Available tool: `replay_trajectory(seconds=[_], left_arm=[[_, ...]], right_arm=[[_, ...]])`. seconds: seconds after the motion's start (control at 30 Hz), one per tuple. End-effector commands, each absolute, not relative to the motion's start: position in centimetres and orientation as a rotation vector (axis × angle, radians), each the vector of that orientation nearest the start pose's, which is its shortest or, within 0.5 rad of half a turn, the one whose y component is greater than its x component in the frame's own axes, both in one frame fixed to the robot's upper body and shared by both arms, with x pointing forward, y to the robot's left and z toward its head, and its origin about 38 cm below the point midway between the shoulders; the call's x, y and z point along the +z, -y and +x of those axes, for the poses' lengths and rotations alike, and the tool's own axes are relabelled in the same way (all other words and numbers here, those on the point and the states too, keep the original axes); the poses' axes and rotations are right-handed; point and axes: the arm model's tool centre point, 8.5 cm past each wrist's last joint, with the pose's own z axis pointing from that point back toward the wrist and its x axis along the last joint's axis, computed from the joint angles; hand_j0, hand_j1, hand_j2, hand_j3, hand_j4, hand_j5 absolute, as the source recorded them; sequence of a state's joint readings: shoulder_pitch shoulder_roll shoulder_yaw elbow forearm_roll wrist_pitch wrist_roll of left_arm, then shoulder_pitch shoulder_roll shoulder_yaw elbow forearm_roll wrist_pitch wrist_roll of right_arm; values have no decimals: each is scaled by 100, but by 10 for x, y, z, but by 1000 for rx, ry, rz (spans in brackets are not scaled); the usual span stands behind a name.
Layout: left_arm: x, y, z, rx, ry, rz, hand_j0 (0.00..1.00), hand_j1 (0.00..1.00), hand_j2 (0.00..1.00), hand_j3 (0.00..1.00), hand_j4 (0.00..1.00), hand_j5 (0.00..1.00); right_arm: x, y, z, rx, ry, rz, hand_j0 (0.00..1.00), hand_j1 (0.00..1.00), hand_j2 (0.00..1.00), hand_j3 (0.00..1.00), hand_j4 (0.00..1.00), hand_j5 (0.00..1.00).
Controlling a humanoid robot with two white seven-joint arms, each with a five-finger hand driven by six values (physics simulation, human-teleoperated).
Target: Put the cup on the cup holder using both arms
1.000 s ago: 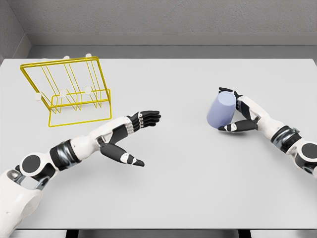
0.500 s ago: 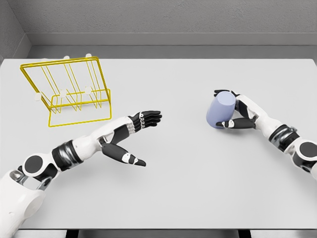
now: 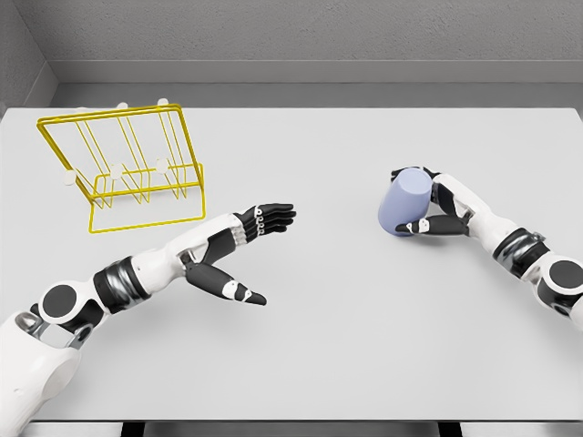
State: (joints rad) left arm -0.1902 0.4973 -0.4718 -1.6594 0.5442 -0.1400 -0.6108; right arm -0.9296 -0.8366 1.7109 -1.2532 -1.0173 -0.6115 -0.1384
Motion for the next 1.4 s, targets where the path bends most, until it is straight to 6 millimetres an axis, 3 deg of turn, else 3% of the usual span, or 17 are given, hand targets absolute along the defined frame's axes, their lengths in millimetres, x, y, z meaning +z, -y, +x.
replay_trajectory(seconds=[0.0, 0.13, 0.57, 0.73, 0.83, 0.93, 1.37], left_arm=[[128, -193, 350, -904, 1535, -791, 100, 100, 100, 100, 100, 100], [132, -204, 354, -887, 1555, -762, 100, 100, 100, 100, 100, 100], [131, -204, 353, -886, 1554, -763, 100, 100, 100, 100, 100, 100], [132, -205, 347, -896, 1551, -766, 100, 100, 100, 100, 100, 100], [139, -228, 348, -935, 1541, -705, 100, 100, 100, 100, 100, 100], [135, -237, 344, -944, 1519, -685, 100, 100, 100, 100, 100, 100], [134, -239, 345, -945, 1507, -678, 100, 100, 100, 100, 100, 100]], right_arm=[[90, 310, 422, 713, 1468, 207, 69, 69, 69, 69, 69, 69], [94, 305, 422, 718, 1478, 220, 68, 68, 68, 68, 68, 68], [109, 277, 410, 772, 1508, 322, 67, 67, 67, 67, 67, 67], [112, 260, 401, 834, 1521, 368, 67, 67, 67, 67, 67, 67], [113, 249, 398, 869, 1528, 394, 67, 67, 67, 67, 67, 67], [110, 234, 396, 901, 1531, 427, 67, 67, 67, 67, 67, 67], [111, 191, 393, 1041, 1581, 488, 67, 67, 67, 67, 67, 67]])
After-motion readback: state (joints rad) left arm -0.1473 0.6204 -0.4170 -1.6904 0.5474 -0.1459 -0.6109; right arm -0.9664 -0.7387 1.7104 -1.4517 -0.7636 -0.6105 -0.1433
